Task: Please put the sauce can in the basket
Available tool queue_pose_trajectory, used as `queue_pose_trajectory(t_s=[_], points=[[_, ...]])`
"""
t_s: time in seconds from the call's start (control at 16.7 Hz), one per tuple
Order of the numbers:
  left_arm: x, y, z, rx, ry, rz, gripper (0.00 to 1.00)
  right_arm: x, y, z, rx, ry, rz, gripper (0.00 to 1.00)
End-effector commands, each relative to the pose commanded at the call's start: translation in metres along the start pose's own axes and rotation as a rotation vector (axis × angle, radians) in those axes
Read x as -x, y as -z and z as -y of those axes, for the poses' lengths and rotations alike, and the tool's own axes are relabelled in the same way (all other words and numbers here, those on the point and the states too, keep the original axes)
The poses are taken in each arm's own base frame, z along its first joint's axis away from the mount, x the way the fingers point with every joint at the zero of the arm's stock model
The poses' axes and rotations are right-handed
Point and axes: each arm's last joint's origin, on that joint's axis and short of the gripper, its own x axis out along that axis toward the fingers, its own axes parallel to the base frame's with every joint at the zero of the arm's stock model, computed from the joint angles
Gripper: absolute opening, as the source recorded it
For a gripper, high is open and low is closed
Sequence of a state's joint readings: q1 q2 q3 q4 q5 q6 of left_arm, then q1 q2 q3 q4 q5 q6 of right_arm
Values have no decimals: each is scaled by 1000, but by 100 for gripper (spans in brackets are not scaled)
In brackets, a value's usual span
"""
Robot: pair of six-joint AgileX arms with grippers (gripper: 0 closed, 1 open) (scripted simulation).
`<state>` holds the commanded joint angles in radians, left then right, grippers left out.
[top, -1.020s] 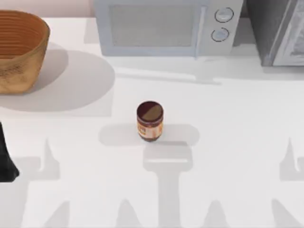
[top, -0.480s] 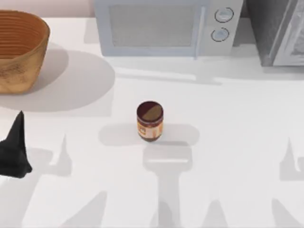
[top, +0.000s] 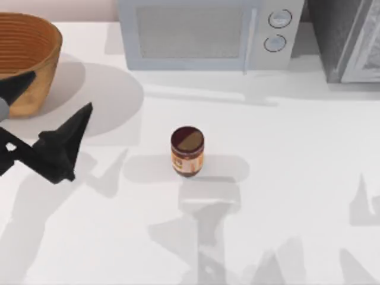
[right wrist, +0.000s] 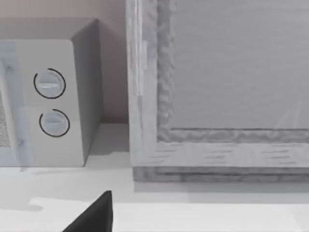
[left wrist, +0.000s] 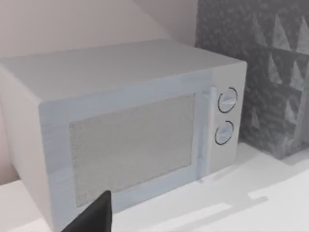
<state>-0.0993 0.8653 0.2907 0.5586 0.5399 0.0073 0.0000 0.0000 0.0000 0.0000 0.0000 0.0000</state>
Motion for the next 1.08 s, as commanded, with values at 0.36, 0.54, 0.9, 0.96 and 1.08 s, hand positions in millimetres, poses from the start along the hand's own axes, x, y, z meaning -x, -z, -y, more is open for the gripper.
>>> queue_pose_trajectory(t_s=[0.36, 0.54, 0.9, 0.96, 1.08], points=[[-80, 24, -33, -1, 322, -4, 100, 0, 0, 0, 0, 0, 0, 100], [-115, 59, -47, -3, 465, -3, 100, 0, 0, 0, 0, 0, 0, 100], [-154, 150, -62, -9, 697, 1, 100, 0, 0, 0, 0, 0, 0, 100], [-156, 164, -62, -10, 726, 2, 100, 0, 0, 0, 0, 0, 0, 100], [-158, 188, -62, -11, 773, 3, 100, 0, 0, 0, 0, 0, 0, 100]])
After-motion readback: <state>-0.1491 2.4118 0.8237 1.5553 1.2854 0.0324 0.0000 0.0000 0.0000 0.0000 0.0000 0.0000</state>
